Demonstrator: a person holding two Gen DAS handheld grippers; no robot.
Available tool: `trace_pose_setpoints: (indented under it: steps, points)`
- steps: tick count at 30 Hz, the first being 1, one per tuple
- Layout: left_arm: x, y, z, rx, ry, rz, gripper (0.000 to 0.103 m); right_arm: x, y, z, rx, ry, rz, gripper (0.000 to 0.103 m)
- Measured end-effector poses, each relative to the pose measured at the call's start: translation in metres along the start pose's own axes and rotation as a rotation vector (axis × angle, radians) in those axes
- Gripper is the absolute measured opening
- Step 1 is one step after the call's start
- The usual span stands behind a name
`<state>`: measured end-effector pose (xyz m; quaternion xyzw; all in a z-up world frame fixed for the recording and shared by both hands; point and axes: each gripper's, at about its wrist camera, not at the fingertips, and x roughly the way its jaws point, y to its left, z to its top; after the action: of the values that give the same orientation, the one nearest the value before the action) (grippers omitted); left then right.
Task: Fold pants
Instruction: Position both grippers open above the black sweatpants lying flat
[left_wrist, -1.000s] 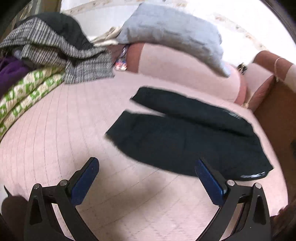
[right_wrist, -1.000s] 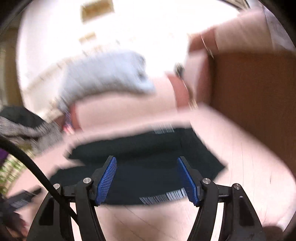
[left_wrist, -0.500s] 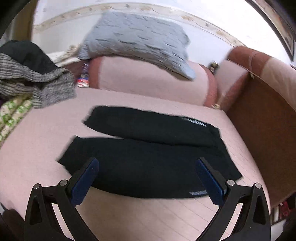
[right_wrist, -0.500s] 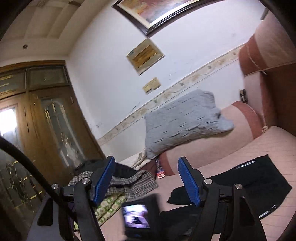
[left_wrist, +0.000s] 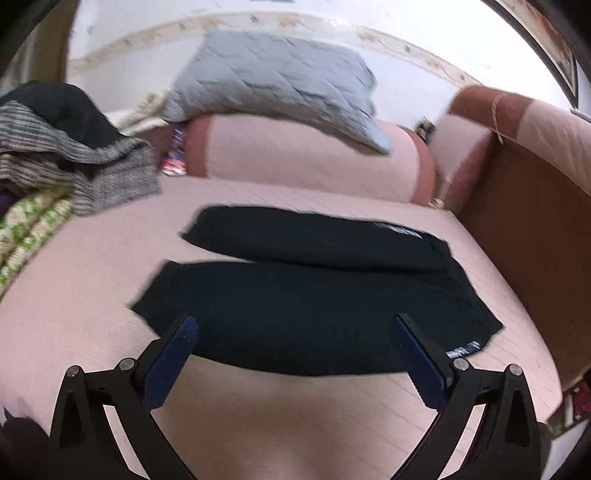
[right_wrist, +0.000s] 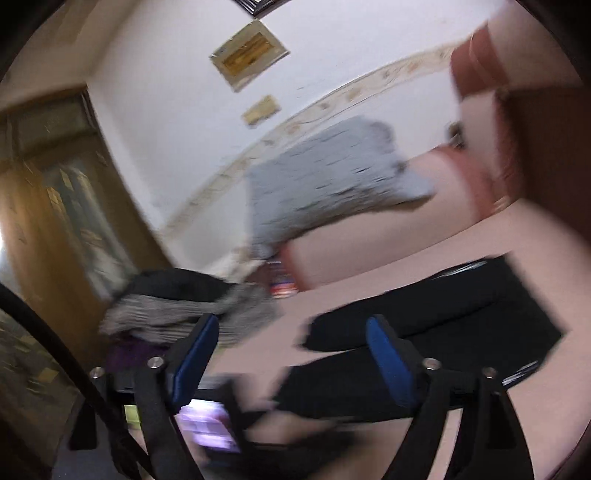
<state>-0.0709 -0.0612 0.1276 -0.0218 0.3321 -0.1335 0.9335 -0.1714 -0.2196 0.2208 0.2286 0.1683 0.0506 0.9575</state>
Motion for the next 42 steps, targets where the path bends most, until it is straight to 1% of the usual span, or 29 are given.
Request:
trace_pose_setpoints:
  steps: [1,2,4,6,7,8,9,12,17,21,26,35,42]
  points:
    - [-0.002,0.007,0.001,-0.008,-0.012,0.003,0.103,0.002,-0.005,0.002,-0.023,-0.005,-0.048,0.088]
    - [-0.004,0.014,0.002,-0.015,-0.014,-0.002,0.103,0.004,-0.01,0.001,-0.062,-0.003,-0.116,0.088]
    - [-0.005,0.028,0.004,-0.044,0.004,-0.016,0.103,0.011,-0.022,-0.008,-0.143,0.019,-0.243,0.088]
    - [-0.005,0.037,0.004,-0.08,0.024,-0.031,0.103,0.015,-0.034,-0.014,-0.172,0.037,-0.325,0.088]
    - [-0.005,0.039,0.004,-0.088,0.035,-0.021,0.103,0.018,-0.04,-0.02,-0.181,0.05,-0.364,0.088]
    - [-0.004,0.039,0.003,-0.091,0.049,-0.001,0.103,0.018,-0.044,-0.023,-0.184,0.064,-0.381,0.089]
    - [-0.003,0.039,0.004,-0.09,0.066,0.015,0.103,0.026,-0.049,-0.029,-0.185,0.096,-0.396,0.089]
    - [-0.005,0.042,0.002,-0.093,0.071,0.007,0.103,0.039,-0.058,-0.04,-0.172,0.148,-0.397,0.089]
    - [-0.003,0.041,-0.002,-0.087,0.092,-0.001,0.103,0.04,-0.062,-0.061,-0.203,0.181,-0.387,0.09]
    - [0.001,0.042,-0.003,-0.071,0.117,-0.012,0.103,0.045,-0.06,-0.066,-0.239,0.185,-0.404,0.09]
    - [0.003,0.038,-0.004,-0.032,0.126,-0.003,0.103,0.047,-0.06,-0.069,-0.257,0.177,-0.439,0.09]
    - [0.003,0.034,-0.005,-0.01,0.131,-0.008,0.103,0.051,-0.063,-0.073,-0.244,0.211,-0.436,0.091]
    - [0.006,0.033,-0.007,-0.014,0.143,-0.005,0.103,0.056,-0.069,-0.078,-0.237,0.248,-0.433,0.091]
